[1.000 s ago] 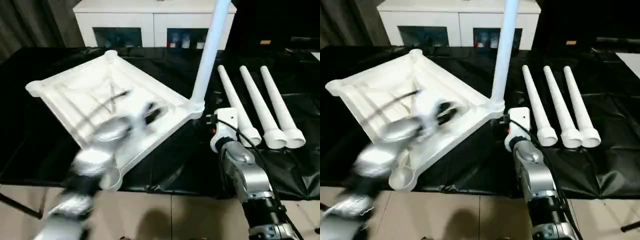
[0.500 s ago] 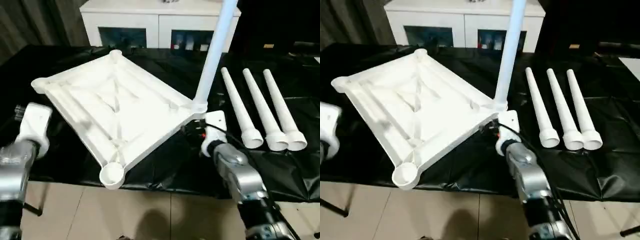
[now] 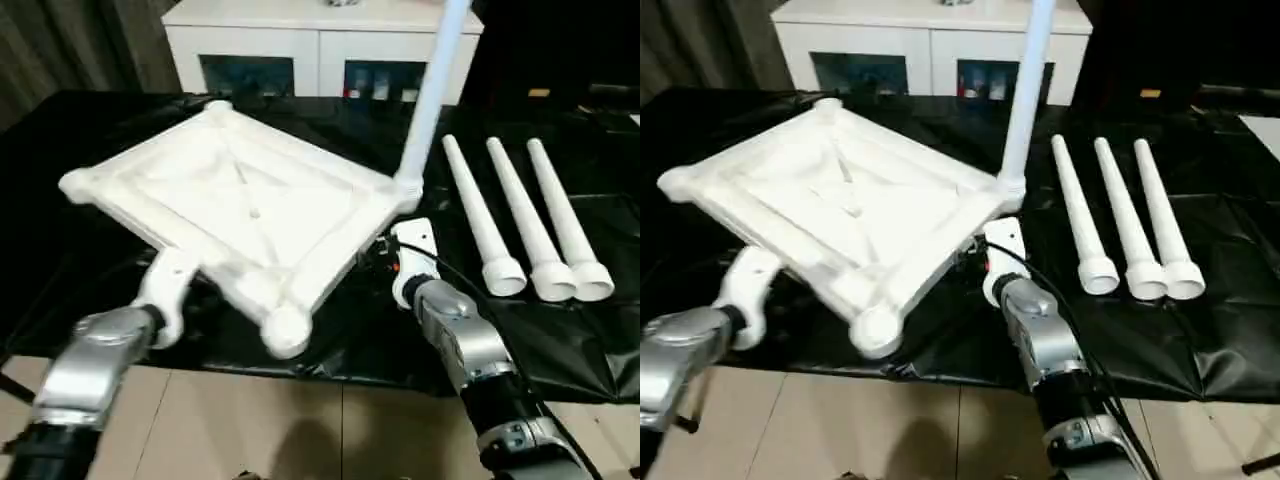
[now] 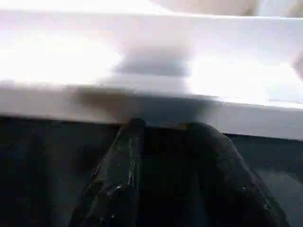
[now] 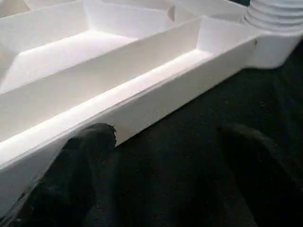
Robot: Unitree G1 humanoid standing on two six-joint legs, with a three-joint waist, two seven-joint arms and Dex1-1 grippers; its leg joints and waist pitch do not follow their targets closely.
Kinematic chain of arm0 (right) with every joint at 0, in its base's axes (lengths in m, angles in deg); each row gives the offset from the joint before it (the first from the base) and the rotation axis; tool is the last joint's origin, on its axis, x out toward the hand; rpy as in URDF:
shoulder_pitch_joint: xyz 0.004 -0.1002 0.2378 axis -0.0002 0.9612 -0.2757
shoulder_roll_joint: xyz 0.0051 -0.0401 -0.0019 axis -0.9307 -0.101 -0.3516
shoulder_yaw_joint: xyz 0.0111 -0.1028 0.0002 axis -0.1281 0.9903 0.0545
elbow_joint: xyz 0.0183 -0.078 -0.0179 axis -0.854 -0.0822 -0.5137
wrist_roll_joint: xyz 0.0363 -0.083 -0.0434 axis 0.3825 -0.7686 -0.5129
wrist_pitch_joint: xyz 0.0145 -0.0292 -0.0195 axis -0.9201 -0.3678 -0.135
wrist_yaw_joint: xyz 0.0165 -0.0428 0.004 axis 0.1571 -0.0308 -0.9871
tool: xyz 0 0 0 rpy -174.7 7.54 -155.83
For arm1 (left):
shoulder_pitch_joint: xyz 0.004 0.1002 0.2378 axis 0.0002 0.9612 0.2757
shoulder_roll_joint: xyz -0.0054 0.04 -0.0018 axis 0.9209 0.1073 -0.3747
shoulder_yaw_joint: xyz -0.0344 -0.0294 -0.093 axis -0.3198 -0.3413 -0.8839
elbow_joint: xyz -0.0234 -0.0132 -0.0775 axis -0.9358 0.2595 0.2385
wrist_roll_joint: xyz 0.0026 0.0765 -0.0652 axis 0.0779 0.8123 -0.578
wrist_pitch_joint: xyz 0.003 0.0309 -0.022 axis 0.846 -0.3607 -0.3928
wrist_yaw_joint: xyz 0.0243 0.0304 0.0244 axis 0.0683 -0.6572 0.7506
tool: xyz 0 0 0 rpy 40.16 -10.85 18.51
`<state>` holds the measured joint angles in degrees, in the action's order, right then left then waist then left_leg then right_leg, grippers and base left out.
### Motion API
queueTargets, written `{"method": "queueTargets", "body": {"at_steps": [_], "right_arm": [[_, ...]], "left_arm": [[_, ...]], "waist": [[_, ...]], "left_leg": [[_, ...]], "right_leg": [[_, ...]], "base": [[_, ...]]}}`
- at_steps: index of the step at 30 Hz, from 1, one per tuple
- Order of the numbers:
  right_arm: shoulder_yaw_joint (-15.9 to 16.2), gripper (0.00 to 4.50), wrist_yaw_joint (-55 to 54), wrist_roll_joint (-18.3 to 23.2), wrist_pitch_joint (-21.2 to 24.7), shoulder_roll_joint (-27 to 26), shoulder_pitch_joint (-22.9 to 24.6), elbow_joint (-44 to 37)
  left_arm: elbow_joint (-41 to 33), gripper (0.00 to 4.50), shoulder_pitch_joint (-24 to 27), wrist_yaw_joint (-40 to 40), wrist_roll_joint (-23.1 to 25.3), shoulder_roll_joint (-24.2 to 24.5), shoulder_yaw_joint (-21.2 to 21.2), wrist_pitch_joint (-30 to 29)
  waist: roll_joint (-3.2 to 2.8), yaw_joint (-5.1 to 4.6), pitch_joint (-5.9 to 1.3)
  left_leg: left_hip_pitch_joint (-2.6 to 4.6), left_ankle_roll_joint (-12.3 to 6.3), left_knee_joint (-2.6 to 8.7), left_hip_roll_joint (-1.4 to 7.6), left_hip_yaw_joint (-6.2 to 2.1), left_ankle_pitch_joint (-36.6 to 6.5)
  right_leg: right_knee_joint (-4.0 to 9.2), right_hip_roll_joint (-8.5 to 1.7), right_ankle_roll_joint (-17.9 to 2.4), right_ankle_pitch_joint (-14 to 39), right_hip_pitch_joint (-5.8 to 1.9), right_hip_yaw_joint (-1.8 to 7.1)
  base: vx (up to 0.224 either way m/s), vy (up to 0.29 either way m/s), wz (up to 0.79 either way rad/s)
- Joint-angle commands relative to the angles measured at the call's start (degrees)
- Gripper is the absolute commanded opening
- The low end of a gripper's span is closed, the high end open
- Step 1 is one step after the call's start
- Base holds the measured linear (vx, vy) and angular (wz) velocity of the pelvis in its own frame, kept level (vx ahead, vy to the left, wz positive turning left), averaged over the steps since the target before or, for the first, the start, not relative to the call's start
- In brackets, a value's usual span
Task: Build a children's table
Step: Rotate table base, then pick table leg
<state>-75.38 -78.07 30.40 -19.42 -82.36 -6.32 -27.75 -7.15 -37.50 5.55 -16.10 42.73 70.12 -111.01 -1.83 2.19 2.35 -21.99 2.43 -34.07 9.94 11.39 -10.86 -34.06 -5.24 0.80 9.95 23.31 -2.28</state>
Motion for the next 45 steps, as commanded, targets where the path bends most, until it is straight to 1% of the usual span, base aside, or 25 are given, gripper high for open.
{"method": "queueTargets", "body": {"at_steps": [1, 4, 6, 7, 11, 12, 15, 16, 17, 18, 19, 20, 23, 24, 25, 26, 27, 29, 30, 31, 33, 36, 37, 41, 45], "right_arm": [[0.8, 4.13, 2.1, 0.7, -0.4, -0.5, -1.2, -1.5], [0.1, 4.13, 1.9, 0.4, -0.9, 0.8, -1.4, -3.7], [-1.8, 4.13, 0.4, 0.7, -0.4, 1.7, -1.4, -6.7], [-3.5, 4.13, -0.9, 1.0, 0.5, 2.4, -1.4, -9.3], [-5.8, 4.13, -2.3, 1.4, 3.0, 3.9, -1.0, -13.5], [-5.8, 4.13, -2.3, 1.4, 3.0, 3.9, -1.0, -13.5], [-6.7, 4.13, -3.5, -0.5, 7.9, 6.9, -0.5, -15.2], [-7.1, 4.3, -3.2, -0.2, 9.0, 7.4, -0.5, -15.1], [-8.0, 4.3, -2.8, 0.3, 11.5, 8.5, -0.8, -14.8], [-8.5, 4.41, -2.7, 0.5, 12.8, 8.9, -1.0, -14.7], [-8.9, 4.49, -3.0, 0.4, 14.3, 9.5, -1.4, -14.3], [-8.9, 4.49, -3.1, 0.4, 14.4, 9.5, -1.5, -14.2], [-9.1, 4.49, -0.9, 0.4, 17.4, 13.4, -7.4, -5.5], [-9.1, 4.49, -0.5, 0.5, 17.5, 13.8, -8.1, -4.5], [-8.6, 4.49, 1.3, 0.2, 18.3, 15.2, -11.6, 1.1], [-8.5, 4.49, 1.6, 0.1, 18.3, 15.5, -12.5, 2.5], [-7.8, 4.49, 2.8, -0.6, 18.3, 16.4, -15.4, 7.1], [-7.4, 4.49, 3.5, -0.9, 18.7, 16.7, -16.6, 9.0], [-5.3, 4.49, 4.4, -3.3, 19.5, 17.6, -20.3, 15.4], [-4.8, 4.49, 4.9, -4.0, 19.2, 17.9, -21.5, 17.5], [-4.3, 4.49, 6.6, -4.2, 19.3, 18.0, -22.9, 20.2], [-2.7, 4.49, 9.9, -5.2, 20.3, 18.5, -27.1, 28.5], [-2.7, 4.49, 9.9, -5.2, 20.3, 18.5, -27.1, 28.5], [-0.9, 4.49, 10.3, -7.2, 21.1, 19.3, -29.6, 33.6], [-0.7, 4.49, 12.5, -7.3, 22.7, 20.4, -30.3, 34.5]], "left_arm": [[-1.1, 1.89, -2.3, 0.2, 0.2, -1.7, 2.1, 0.6], [2.7, 1.89, -5.3, 2.6, 2.1, -4.3, 4.4, 2.4], [7.1, 1.89, -8.0, 5.3, 3.4, -6.7, 5.2, 4.9], [9.9, 1.89, -9.9, 7.0, 4.0, -8.5, 5.6, 6.5], [12.5, 1.89, -12.1, 7.6, 4.8, -11.1, 6.5, 8.7], [12.5, 1.89, -12.1, 7.6, 4.8, -11.1, 6.5, 8.7], [9.7, 1.89, -11.9, 4.1, 4.0, -11.3, 8.3, 12.0], [8.2, 1.93, -11.3, 3.2, 3.6, -10.9, 8.4, 12.2], [5.1, 1.93, -9.9, 0.7, 2.6, -9.9, 8.9, 13.2], [3.5, 1.96, -9.1, -0.6, 2.0, -9.4, 9.1, 13.8], [1.8, 1.96, -8.2, -2.3, 1.2, -8.7, 9.3, 14.1], [1.6, 1.96, -8.1, -2.4, 1.2, -8.6, 9.4, 14.1], [-7.6, 1.96, -4.7, -10.0, -1.4, -3.2, 11.6, 11.1], [-8.2, 1.96, -4.7, -10.4, -1.5, -2.9, 11.7, 10.8], [-10.3, 1.96, -4.8, -12.6, -1.9, -1.1, 12.4, 9.7], [-10.7, 1.96, -4.8, -13.2, -2.0, -0.6, 12.6, 9.5], [-11.8, 1.96, -5.2, -14.4, -2.1, 0.3, 13.0, 8.7], [-12.1, 1.96, -5.4, -14.8, -2.1, 0.7, 13.1, 8.5], [-13.0, 1.96, -6.2, -15.6, -2.2, 1.4, 13.3, 7.3], [-13.3, 1.96, -6.5, -15.7, -2.2, 1.5, 13.4, 6.8], [-13.4, 1.96, -7.1, -15.4, -1.9, 1.4, 13.4, 6.4], [-14.9, 1.96, -7.6, -15.4, -2.1, 2.0, 13.8, 4.6], [-14.9, 1.96, -7.6, -15.4, -2.1, 2.0, 13.8, 4.6], [-17.4, 1.96, -7.3, -16.2, -2.6, 2.9, 13.9, 2.9], [-19.5, 1.96, -6.9, -17.3, -2.8, 4.1, 14.1, 1.9]], "waist": [[-0.36, -0.05, -3.28], [-0.01, -0.18, -3.27], [0.0, -0.22, -3.25], [-0.13, 0.04, -3.51], [-0.1, -0.01, -3.71], [-0.11, -0.02, -3.77], [-0.65, -0.08, -3.95], [-0.43, -0.02, -4.04], [-1.05, 0.02, -4.0], [-0.73, -0.06, -3.97], [-0.99, -0.04, -3.94], [-0.9, -0.11, -3.85], [-0.94, -0.7, -3.67], [-0.8, -0.73, -3.6], [-0.95, -0.72, -3.47], [-0.78, -0.73, -3.42], [-0.9, -0.59, -3.28], [-0.95, -0.66, -3.17], [-1.02, -0.63, -3.31], [-0.71, -0.64, -3.19], [-0.96, -0.58, -3.35], [-0.87, -0.57, -3.41], [-0.56, -0.46, -3.44], [-0.5, -0.29, -3.43], [-0.55, -0.03, -3.25]], "left_leg": [[1.62, 1.71, 4.63, 2.51, -1.24, -15.0], [1.44, 1.22, 4.59, 2.41, -1.23, -14.4], [1.32, 0.96, 4.54, 2.29, -1.21, -13.7], [1.61, 0.82, 4.34, 2.38, -1.19, -13.0], [1.14, 0.11, 4.2, 2.32, -1.31, -10.0], [1.06, -0.33, 4.07, 2.23, -1.31, -9.1], [1.07, -1.08, 3.77, 2.12, -1.29, -7.6], [1.03, -1.44, 3.65, 2.16, -1.25, -7.3], [1.03, -1.48, 3.71, 2.22, -1.37, -7.3], [0.94, -1.88, 3.71, 2.32, -1.33, -7.3], [1.05, -1.91, 3.69, 2.34, -1.33, -7.7], [1.03, -1.85, 3.74, 2.4, -1.32, -8.1], [0.77, -1.29, 3.9, 2.31, -1.41, -9.8], [1.21, -0.89, 3.7, 2.25, -1.19, -11.6], [1.41, -0.67, 3.55, 2.21, -1.04, -12.3], [1.34, -0.6, 3.6, 2.22, -1.02, -12.5], [1.38, -0.38, 3.57, 2.22, -0.95, -12.5], [1.32, -0.03, 3.57, 2.14, -0.94, -12.9], [1.43, 0.31, 3.46, 2.22, -1.02, -12.7], [1.27, 0.43, 3.5, 2.12, -0.93, -12.7], [1.34, 0.74, 3.31, 2.19, -1.0, -13.0], [1.09, 0.09, 3.26, 2.2, -1.02, -12.0], [1.04, -0.06, 3.22, 2.23, -0.97, -11.6], [1.04, -0.72, 3.03, 2.28, -0.88, -10.4], [1.04, -0.47, 3.05, 2.35, -0.88, -11.7]], "right_leg": [[3.55, -2.28, -11.4, 10.2, -1.9, 1.98], [3.72, -2.15, -10.7, 10.9, -1.95, 1.95], [3.87, -2.05, -10.2, 10.8, -2.0, 1.97], [3.75, -2.19, -10.3, 9.6, -1.92, 2.01], [3.33, -2.09, -10.7, 5.6, -2.46, 1.82], [3.19, -2.08, -11.1, 4.4, -2.61, 1.76], [3.05, -1.96, -12.6, 1.7, -2.75, 1.59], [2.87, -2.06, -13.3, 0.9, -2.91, 1.61], [2.74, -2.17, -13.6, 0.9, -2.95, 1.57], [2.83, -2.15, -14.1, 0.8, -3.01, 1.53], [2.76, -2.09, -14.4, 1.1, -2.95, 1.52], [2.81, -2.13, -14.5, 1.5, -2.96, 1.51], [2.87, -2.2, -14.8, 5.1, -3.18, 1.34], [3.02, -2.13, -15.0, 7.6, -2.78, 1.39], [3.22, -2.12, -15.0, 9.3, -2.54, 1.49], [3.29, -2.17, -15.0, 10.0, -2.54, 1.5], [3.36, -2.18, -14.8, 10.8, -2.44, 1.55], [3.35, -2.09, -14.9, 11.5, -2.38, 1.51], [3.12, -2.13, -15.0, 11.2, -2.39, 1.51], [3.19, -1.98, -15.2, 11.1, -2.37, 1.47], [2.92, -2.09, -15.5, 10.9, -2.41, 1.48], [2.65, -2.0, -16.1, 8.6, -2.6, 1.39], [2.63, -2.05, -16.2, 8.3, -2.66, 1.39], [2.42, -2.1, -17.0, 8.0, -2.61, 1.35], [2.54, -2.07, -16.4, 10.1, -2.53, 1.34]], "base": [[0.0, 0.0, 0.0], [0.0, 0.0, 0.0], [0.0, 0.0, 0.0], [0.0, 0.0, 0.0], [0.0, 0.0, 0.0], [0.0, 0.0, 0.0], [0.0, 0.0, 0.0], [0.0, 0.0, 0.0], [0.0, 0.0, 0.0], [0.0, 0.0, 0.0], [0.0, 0.0, 0.0], [0.0, 0.0, 0.0], [0.0, 0.0, 0.0], [0.0, 0.0, 0.0], [0.0, 0.0, 0.0], [0.0, 0.0, 0.0], [0.0, 0.0, 0.0], [0.0, 0.0, 0.0], [0.0, 0.0, 0.0], [0.0, 0.0, 0.0], [0.0, 0.0, 0.0], [0.0, 0.0, 0.0], [0.0, 0.0, 0.0], [0.0, 0.0, 0.0], [0.0, 0.0, 0.0]]}}
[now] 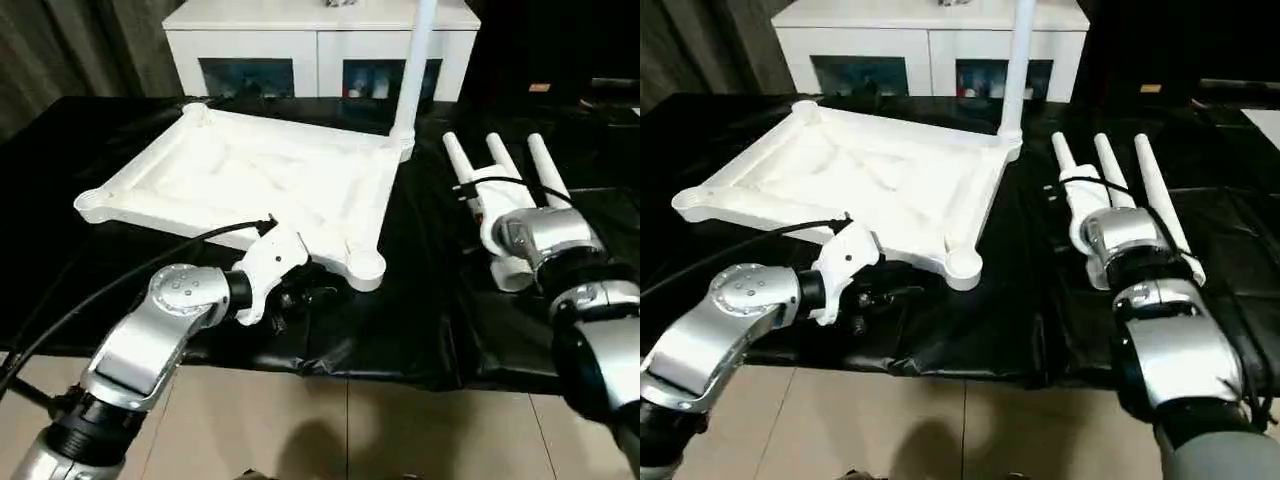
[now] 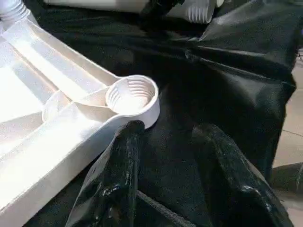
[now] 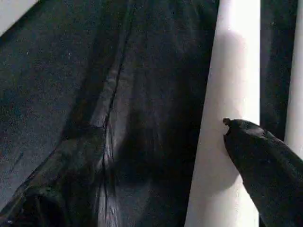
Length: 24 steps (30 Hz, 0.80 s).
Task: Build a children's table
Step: Pick table leg
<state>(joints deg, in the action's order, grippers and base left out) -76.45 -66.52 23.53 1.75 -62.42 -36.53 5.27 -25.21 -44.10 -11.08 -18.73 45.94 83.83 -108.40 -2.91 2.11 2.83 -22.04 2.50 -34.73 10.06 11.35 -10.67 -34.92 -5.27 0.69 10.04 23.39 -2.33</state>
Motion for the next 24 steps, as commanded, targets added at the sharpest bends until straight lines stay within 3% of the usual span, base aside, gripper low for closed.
{"method": "queueTargets", "body": {"at_steps": [1, 4, 7, 9, 10, 11, 16, 22, 24], "right_arm": [[0.4, 4.49, 0.9, -0.4, 1.5, 0.4, -0.1, 1.5], [0.8, 4.49, 3.6, 0.2, 5.6, 1.8, 0.5, -1.3], [0.3, 4.49, 6.0, 1.8, 10.4, 2.8, 2.1, -6.6], [0.2, 4.49, 6.1, 2.0, 11.2, 2.9, 2.3, -7.6], [-0.7, 4.49, 6.5, 3.0, 14.7, 3.6, 2.9, -12.3], [-1.1, 4.49, 6.3, 3.3, 16.1, 4.0, 2.9, -14.3], [-1.1, 4.49, 5.6, 2.5, 16.0, 4.9, 2.2, -15.4], [-3.0, 4.49, 2.1, 1.8, 10.8, 5.8, 0.3, -10.2], [-2.2, 4.49, 1.7, 1.3, 9.8, 6.3, 1.6, -8.3]], "left_arm": [[-1.5, 1.96, -0.3, -0.7, -0.2, 0.9, 0.4, -0.7], [-3.6, 1.96, 0.3, -1.4, -0.4, 2.3, 0.5, -1.6], [-4.8, 1.96, 0.3, -1.5, -0.7, 3.0, 0.3, -2.5], [-4.9, 1.96, 0.2, -1.6, -0.7, 3.1, 0.3, -2.5], [-5.2, 1.96, -0.5, -2.0, -0.6, 3.6, 0.5, -2.7], [-5.2, 1.96, -0.9, -2.3, -0.6, 3.8, 0.5, -2.7], [-4.3, 1.96, -2.3, -1.7, -1.1, 2.5, 0.2, -3.0], [-3.4, 1.96, -3.0, -0.5, -1.8, 0.5, 0.4, -3.9], [-3.6, 1.96, -2.7, -0.4, -1.8, 0.2, 1.1, -4.1]], "waist": [[0.57, 0.04, -3.75], [0.76, 0.06, -3.69], [0.3, 0.24, -3.65], [0.51, 0.16, -3.74], [-0.11, 0.11, -3.63], [0.13, 0.12, -3.67], [0.17, 0.17, -3.79], [0.27, -0.03, -3.91], [0.46, -0.06, -3.92]], "left_leg": [[1.05, -0.38, 3.71, 2.23, -0.88, -12.0], [1.02, -0.39, 3.72, 2.24, -0.88, -12.2], [1.06, 0.02, 3.68, 2.19, -0.91, -12.5], [1.06, 0.15, 3.69, 2.2, -0.93, -12.5], [1.11, 0.42, 3.73, 2.09, -0.94, -13.0], [1.08, 0.42, 3.76, 2.1, -0.95, -12.8], [1.14, 0.55, 3.55, 2.03, -0.91, -12.0], [1.0, 0.6, 3.43, 1.94, -0.97, -11.4], [1.03, 0.18, 3.32, 1.92, -0.88, -11.3]], "right_leg": [[3.34, -2.01, -16.1, 10.2, -2.63, 1.39], [3.37, -1.96, -15.7, 11.1, -2.65, 1.4], [3.34, -1.96, -15.5, 11.7, -2.57, 1.43], [3.37, -1.93, -15.3, 11.3, -2.51, 1.43], [3.51, -1.8, -15.3, 11.3, -2.51, 1.39], [3.51, -1.74, -15.1, 10.9, -2.67, 1.39], [3.4, -1.91, -15.8, 10.4, -2.54, 1.46], [3.35, -1.97, -16.1, 9.5, -2.69, 1.43], [3.39, -1.95, -16.3, 9.1, -2.69, 1.42]], "base": [[0.0, 0.0, 0.0], [0.0, 0.0, 0.0], [0.0, 0.0, 0.0], [0.0, 0.0, 0.0], [0.0, 0.0, 0.0], [0.0, 0.0, 0.0], [0.0, 0.0, 0.0], [0.0, 0.0, 0.0], [0.0, 0.0, 0.0]]}}
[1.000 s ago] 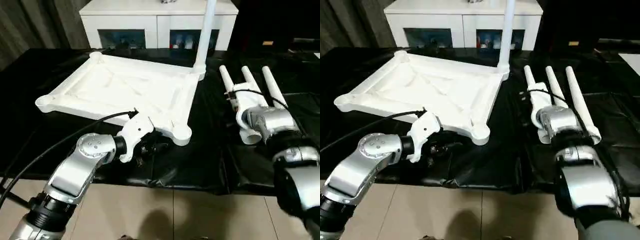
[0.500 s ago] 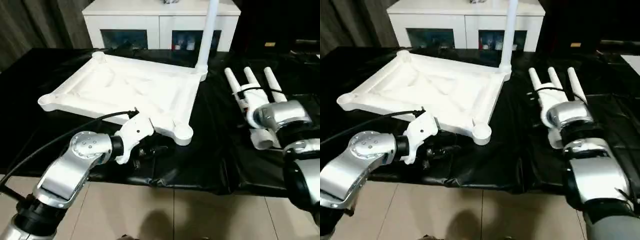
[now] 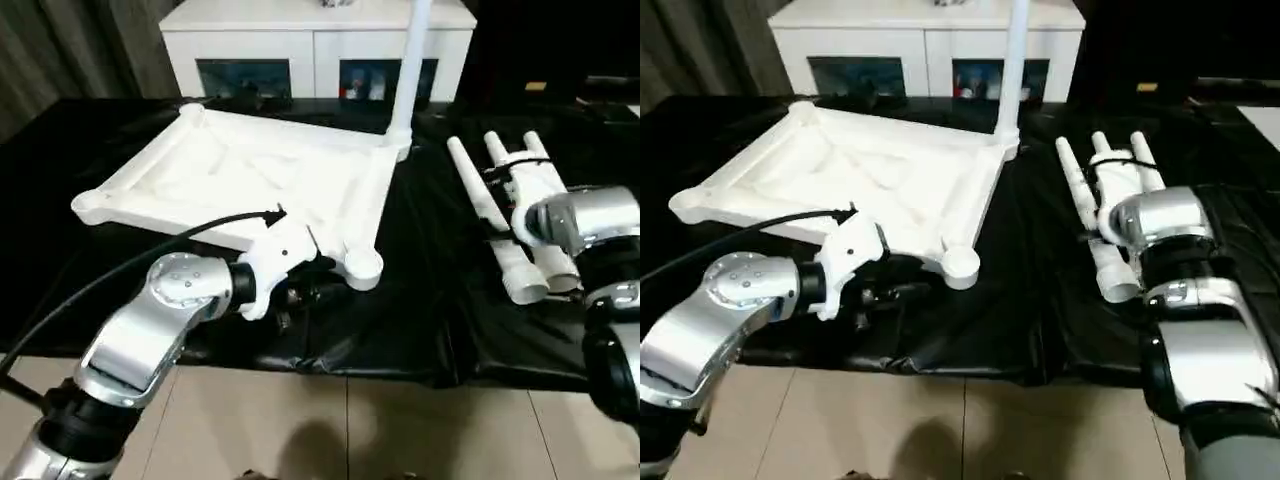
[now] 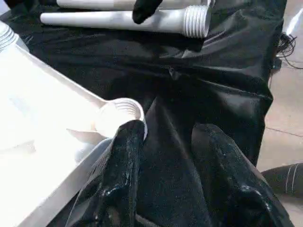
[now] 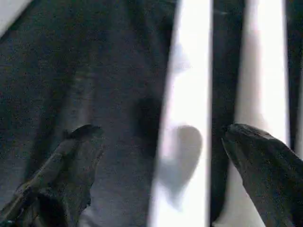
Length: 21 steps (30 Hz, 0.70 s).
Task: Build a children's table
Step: Pick table leg
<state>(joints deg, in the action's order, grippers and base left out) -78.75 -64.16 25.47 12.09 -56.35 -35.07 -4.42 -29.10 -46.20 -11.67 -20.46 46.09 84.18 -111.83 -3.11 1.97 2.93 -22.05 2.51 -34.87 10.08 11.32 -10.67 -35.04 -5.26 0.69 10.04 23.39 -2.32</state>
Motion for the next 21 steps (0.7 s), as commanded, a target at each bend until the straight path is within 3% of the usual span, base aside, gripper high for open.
{"method": "queueTargets", "body": {"at_steps": [1, 5, 11, 21], "right_arm": [[0.1, 4.49, -0.6, -0.7, -0.6, 0.2, 0.1, 1.4], [-0.3, 4.49, -0.4, 0.3, -0.8, 0.0, 2.7, 3.9], [-1.9, 4.49, -0.4, 1.3, -1.8, -0.5, 3.8, 6.5], [-2.4, 3.46, 2.6, 2.2, -3.8, -0.8, 3.3, 10.4]], "left_arm": [[0.3, 1.96, -0.6, 0.2, -0.1, 0.1, 0.7, -0.7], [-0.2, 1.96, -0.7, 0.4, -0.2, 0.0, 1.0, -1.3], [-1.2, 1.96, -0.5, 0.3, -0.6, 0.0, 0.7, -2.0], [-1.0, 1.96, -1.4, 0.8, -0.7, 0.3, 0.8, -2.1]], "waist": [[0.59, 0.12, -4.03], [0.93, 0.13, -4.02], [0.91, 0.22, -3.9], [0.73, 0.22, -3.95]], "left_leg": [[1.0, -0.09, 3.43, 1.88, -0.86, -10.8], [0.87, -0.8, 3.4, 1.95, -0.83, -10.3], [0.96, -0.79, 3.41, 2.02, -0.83, -11.3], [0.93, -0.82, 3.35, 2.02, -0.87, -11.7]], "right_leg": [[3.48, -1.93, -16.5, 8.8, -2.78, 1.38], [3.46, -1.97, -16.5, 8.9, -2.86, 1.34], [3.61, -1.97, -16.4, 11.0, -2.74, 1.28], [3.56, -1.97, -16.5, 10.9, -2.71, 1.21]], "base": [[0.0, 0.0, 0.0], [0.0, 0.0, 0.0], [0.0, 0.0, 0.0], [0.0, 0.0, 0.0]]}}
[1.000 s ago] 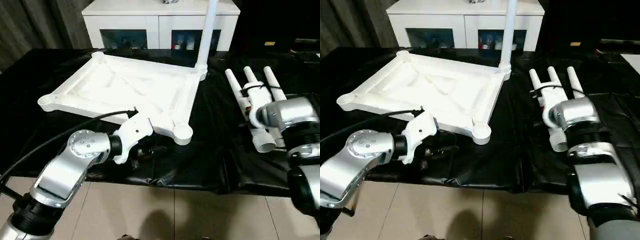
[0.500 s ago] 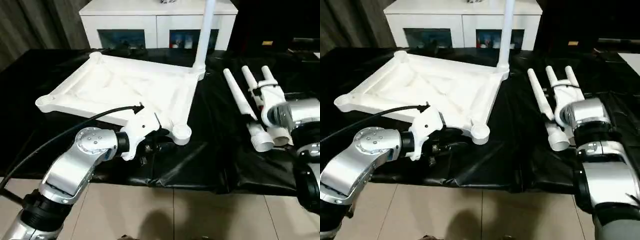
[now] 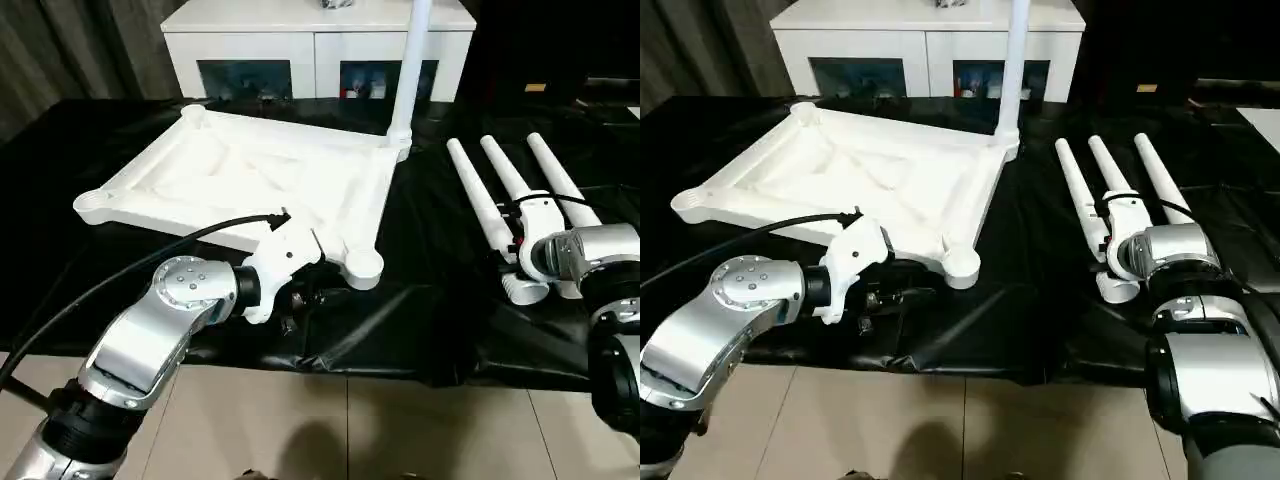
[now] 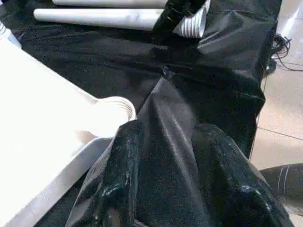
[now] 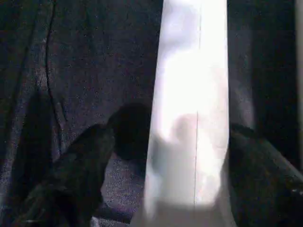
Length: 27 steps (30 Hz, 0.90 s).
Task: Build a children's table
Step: Pick table leg
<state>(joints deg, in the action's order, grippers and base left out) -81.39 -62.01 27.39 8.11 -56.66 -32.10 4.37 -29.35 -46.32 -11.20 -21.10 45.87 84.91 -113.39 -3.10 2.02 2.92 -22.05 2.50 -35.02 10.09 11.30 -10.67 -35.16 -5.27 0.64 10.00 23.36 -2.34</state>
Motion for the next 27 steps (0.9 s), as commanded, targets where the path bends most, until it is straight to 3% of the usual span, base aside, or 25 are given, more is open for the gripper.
{"method": "queueTargets", "body": {"at_steps": [1, 11, 13, 14, 16, 17, 20, 21, 22, 23, 25, 27], "right_arm": [[0.1, 3.46, 0.4, 0.4, 0.1, -0.5, 0.3, 1.8], [-2.1, 2.57, -1.1, 1.2, -0.7, -0.5, 0.4, 4.2], [-3.4, 2.37, -2.7, 2.0, -1.0, -0.4, 0.6, 4.3], [-4.5, 2.37, -3.6, 2.7, -1.1, -0.3, 0.9, 4.2], [-9.4, 2.14, -7.3, 6.1, -3.7, -0.8, 2.5, 2.4], [-9.4, 2.14, -7.3, 6.1, -3.7, -0.8, 2.5, 2.4], [-12.1, 1.92, -7.4, 8.4, -8.9, -2.7, 6.9, -2.7], [-13.2, 1.91, -7.4, 9.4, -10.6, -4.0, 9.2, -5.3], [-14.5, 1.91, -7.7, 10.4, -12.5, -5.2, 11.3, -8.0], [-16.1, 1.89, -7.4, 11.9, -14.5, -6.9, 14.4, -12.6], [-17.1, 1.88, -7.2, 13.0, -16.0, -8.7, 17.5, -18.8], [-17.3, 1.88, -7.4, 13.4, -16.3, -9.2, 18.2, -20.2]], "left_arm": [[-0.7, 1.96, -1.4, 0.5, 0.1, 0.5, 0.1, -0.4], [0.2, 1.96, -1.3, 1.4, 0.4, 0.3, -0.3, 0.2], [0.7, 1.96, -1.6, 2.3, 0.7, -0.3, -0.7, 0.8], [1.3, 1.96, -1.9, 3.1, 0.8, -0.9, -1.2, 1.6], [3.9, 1.96, -3.3, 7.4, 1.3, -4.1, -3.5, 3.0], [3.9, 1.96, -3.3, 7.4, 1.3, -4.1, -3.5, 3.0], [7.2, 1.96, -4.6, 13.1, 0.5, -8.8, -7.2, 3.6], [8.5, 1.96, -4.9, 15.2, -0.5, -10.8, -9.0, 2.8], [9.6, 1.96, -5.1, 16.9, -0.9, -12.2, -10.2, 2.5], [11.1, 1.96, -5.4, 18.8, -0.9, -13.5, -11.1, 2.5], [11.9, 1.96, -5.8, 20.3, -1.6, -14.8, -12.2, 1.0], [12.2, 1.96, -5.9, 20.7, -1.8, -15.2, -12.5, 0.6]], "waist": [[0.76, 0.16, -3.97], [0.68, 0.05, -3.91], [0.74, 0.02, -3.86], [1.09, -0.07, -3.9], [1.04, -0.05, -3.91], [0.98, 0.0, -3.95], [1.15, -0.11, -4.0], [0.63, 0.0, -3.96], [1.04, -0.23, -3.94], [0.98, -0.19, -3.93], [1.07, -0.32, -4.17], [1.13, -0.41, -4.24]], "left_leg": [[0.91, -0.83, 3.49, 2.0, -0.86, -11.6], [1.04, -0.28, 3.56, 2.03, -0.94, -13.2], [1.05, -0.17, 3.59, 2.0, -0.92, -13.4], [1.0, -0.19, 3.56, 1.97, -0.91, -13.4], [1.09, -0.1, 3.53, 1.92, -0.86, -13.4], [1.2, -0.11, 3.47, 1.88, -0.8, -13.5], [1.03, -0.36, 3.66, 1.89, -0.96, -13.9], [1.0, -0.3, 3.61, 1.85, -1.02, -14.0], [0.96, -0.57, 3.66, 1.8, -0.9, -14.3], [0.96, -0.75, 3.8, 1.87, -0.98, -14.7], [0.87, -1.26, 4.0, 1.84, -1.22, -14.6], [0.93, -1.44, 4.05, 1.86, -1.35, -14.3]], "right_leg": [[3.65, -1.95, -16.4, 11.0, -2.71, 1.23], [3.83, -2.02, -16.1, 12.9, -2.57, 1.23], [3.92, -1.97, -15.9, 13.0, -2.5, 1.23], [3.91, -1.93, -15.9, 13.1, -2.55, 1.19], [4.07, -2.04, -15.5, 13.2, -2.52, 1.31], [4.17, -1.95, -15.3, 13.2, -2.44, 1.33], [4.18, -1.94, -14.7, 13.0, -2.6, 1.17], [4.23, -2.1, -14.5, 12.8, -2.66, 1.2], [4.56, -2.06, -14.1, 13.1, -2.73, 1.23], [4.67, -2.12, -13.6, 13.6, -2.74, 1.22], [4.71, -1.98, -12.4, 14.2, -2.83, 1.06], [4.65, -1.93, -12.7, 14.4, -2.76, 0.94]], "base": [[0.0, 0.0, 0.0], [0.0, 0.0, 0.0], [0.0, 0.0, 0.0], [0.0, 0.0, 0.0], [0.0, 0.0, 0.0], [0.0, 0.0, 0.0], [0.0, 0.0, 0.0], [0.0, 0.0, 0.0], [0.0, 0.0, 0.0], [0.0, 0.0, 0.0], [0.0, 0.0, 0.0], [0.0, 0.0, 0.0]]}}
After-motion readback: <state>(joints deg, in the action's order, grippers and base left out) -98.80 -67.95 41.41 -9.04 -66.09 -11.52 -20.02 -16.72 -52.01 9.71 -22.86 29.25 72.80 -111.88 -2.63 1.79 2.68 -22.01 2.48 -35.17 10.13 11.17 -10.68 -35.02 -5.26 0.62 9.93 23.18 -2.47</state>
